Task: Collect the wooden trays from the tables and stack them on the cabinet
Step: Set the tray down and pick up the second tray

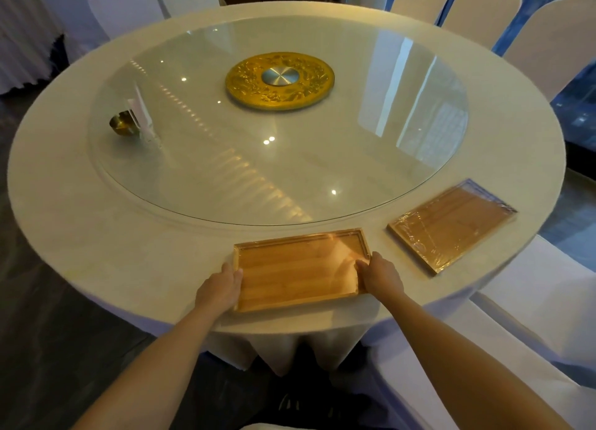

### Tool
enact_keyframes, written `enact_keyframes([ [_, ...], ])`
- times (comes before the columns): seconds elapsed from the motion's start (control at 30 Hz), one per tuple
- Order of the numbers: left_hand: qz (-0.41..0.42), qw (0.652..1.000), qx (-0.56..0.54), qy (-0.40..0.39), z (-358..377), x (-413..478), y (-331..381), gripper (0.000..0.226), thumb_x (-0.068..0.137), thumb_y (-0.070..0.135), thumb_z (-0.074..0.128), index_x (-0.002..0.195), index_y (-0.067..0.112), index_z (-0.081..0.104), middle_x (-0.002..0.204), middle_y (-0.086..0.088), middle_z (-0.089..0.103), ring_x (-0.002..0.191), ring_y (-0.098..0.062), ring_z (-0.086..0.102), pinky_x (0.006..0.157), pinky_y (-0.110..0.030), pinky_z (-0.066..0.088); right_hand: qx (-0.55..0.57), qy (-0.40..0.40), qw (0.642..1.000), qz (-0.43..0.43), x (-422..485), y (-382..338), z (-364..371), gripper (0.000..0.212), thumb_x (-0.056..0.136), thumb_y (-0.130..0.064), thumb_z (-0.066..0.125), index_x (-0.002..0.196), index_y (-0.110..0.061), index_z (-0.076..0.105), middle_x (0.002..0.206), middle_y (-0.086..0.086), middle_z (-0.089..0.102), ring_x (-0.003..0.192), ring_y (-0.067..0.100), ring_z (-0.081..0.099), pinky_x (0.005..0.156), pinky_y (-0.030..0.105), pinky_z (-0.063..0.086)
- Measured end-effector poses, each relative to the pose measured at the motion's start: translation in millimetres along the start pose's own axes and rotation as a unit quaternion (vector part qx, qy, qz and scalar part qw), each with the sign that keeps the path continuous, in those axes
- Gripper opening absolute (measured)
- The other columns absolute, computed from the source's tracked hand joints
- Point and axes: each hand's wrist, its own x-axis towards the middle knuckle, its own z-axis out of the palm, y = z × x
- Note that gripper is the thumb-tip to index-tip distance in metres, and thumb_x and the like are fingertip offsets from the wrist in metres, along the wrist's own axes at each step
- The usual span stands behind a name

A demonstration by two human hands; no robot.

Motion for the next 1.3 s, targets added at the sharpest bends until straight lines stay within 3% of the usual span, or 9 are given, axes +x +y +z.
enact_keyframes([
  [0.07, 0.014, 0.998, 0.012, 0.055, -8, 4, 3, 0.041, 0.098, 0.038, 0.021, 0.118, 0.008, 0.040, 0.073, 0.001, 0.053, 0.058, -0.014, 0.050, 0.047, -0.024, 0.033, 0.021, 0.007, 1.000, -0.001, -2, -1, -2, 0.051, 0.095, -0.040, 0.039, 0.132, -0.005, 0.036, 0.125, 0.016, 0.054, 0.110, 0.029, 0.056, 0.084, 0.035, 0.046],
  [0.13, 0.031, 0.995, 0.018, 0.093, -17, 7, 17, 0.038, 0.098, 0.038, 0.022, 0.109, 0.008, 0.042, 0.071, 0.000, 0.051, 0.054, -0.013, 0.046, 0.043, -0.024, 0.028, 0.019, 0.031, 0.999, -0.013, -2, -1, -10, 0.061, 0.095, -0.042, 0.038, 0.142, -0.007, 0.023, 0.139, 0.017, 0.043, 0.124, 0.031, 0.047, 0.095, 0.041, 0.044],
  [0.27, 0.093, 0.990, 0.022, 0.102, -22, 9, 74, 0.036, 0.098, 0.038, 0.024, 0.105, 0.008, 0.043, 0.088, -0.010, 0.065, 0.069, -0.027, 0.057, 0.056, -0.032, 0.039, 0.009, 0.090, 0.994, -0.068, 2, 9, -39, 0.067, 0.096, -0.041, 0.036, 0.147, -0.005, 0.011, 0.155, 0.017, 0.020, 0.141, 0.033, 0.024, 0.110, 0.045, 0.031],
  [0.4, 0.168, 0.982, 0.015, 0.089, -9, 5, 142, 0.037, 0.098, 0.038, 0.026, 0.108, 0.009, 0.046, 0.084, -0.007, 0.063, 0.073, -0.027, 0.060, 0.058, -0.032, 0.042, 0.006, 0.119, 0.991, -0.066, 22, 31, -81, 0.070, 0.096, -0.042, 0.034, 0.148, -0.002, 0.008, 0.157, 0.017, 0.012, 0.144, 0.032, 0.016, 0.113, 0.043, 0.024],
  [0.5, 0.187, 0.979, 0.009, 0.079, 4, -1, 198, 0.038, 0.097, 0.040, 0.025, 0.108, 0.009, 0.045, 0.096, -0.013, 0.067, 0.086, -0.033, 0.063, 0.066, -0.035, 0.047, -0.016, 0.142, 0.987, -0.067, 42, 59, -115, 0.072, 0.096, -0.042, 0.032, 0.147, 0.001, 0.004, 0.156, 0.019, 0.012, 0.144, 0.032, 0.014, 0.114, 0.042, 0.022],
  [0.8, 0.089, 0.996, -0.016, 0.010, 61, -11, 329, 0.047, 0.097, 0.043, 0.023, 0.119, 0.003, 0.037, 0.116, -0.021, 0.063, 0.106, -0.036, 0.059, 0.082, -0.039, 0.045, -0.022, 0.139, 0.989, -0.047, 113, 147, -202, 0.075, 0.095, -0.046, 0.031, 0.147, 0.001, 0.003, 0.157, 0.019, 0.010, 0.143, 0.033, 0.017, 0.113, 0.043, 0.025],
  [0.97, -0.029, 0.993, -0.085, -0.072, 82, -2, 351, 0.058, 0.097, 0.045, 0.023, 0.131, -0.001, 0.034, 0.132, -0.023, 0.051, 0.121, -0.036, 0.050, 0.095, -0.040, 0.041, -0.016, 0.111, 0.993, -0.038, 149, 178, -217, 0.075, 0.095, -0.047, 0.030, 0.147, 0.000, 0.003, 0.157, 0.017, 0.010, 0.143, 0.033, 0.017, 0.112, 0.043, 0.026],
  [1.2, -0.067, 0.994, 0.001, -0.091, 94, 4, 363, 0.064, 0.096, 0.048, 0.016, 0.133, -0.001, 0.035, 0.133, -0.021, 0.052, 0.123, -0.035, 0.049, 0.098, -0.042, 0.040, 0.013, 0.061, 0.998, -0.022, 179, 201, -213, 0.070, 0.096, -0.044, 0.032, 0.146, 0.000, 0.012, 0.150, 0.019, 0.027, 0.137, 0.035, 0.027, 0.107, 0.045, 0.031],
  [1.3, -0.077, 0.994, 0.005, -0.082, 96, 6, 366, 0.063, 0.097, 0.046, 0.016, 0.134, -0.001, 0.035, 0.133, -0.020, 0.052, 0.124, -0.035, 0.048, 0.099, -0.042, 0.040, -0.002, 0.079, 0.997, -0.021, 183, 200, -208, 0.065, 0.096, -0.043, 0.032, 0.142, 0.002, 0.022, 0.142, 0.022, 0.038, 0.129, 0.037, 0.035, 0.102, 0.044, 0.035],
])
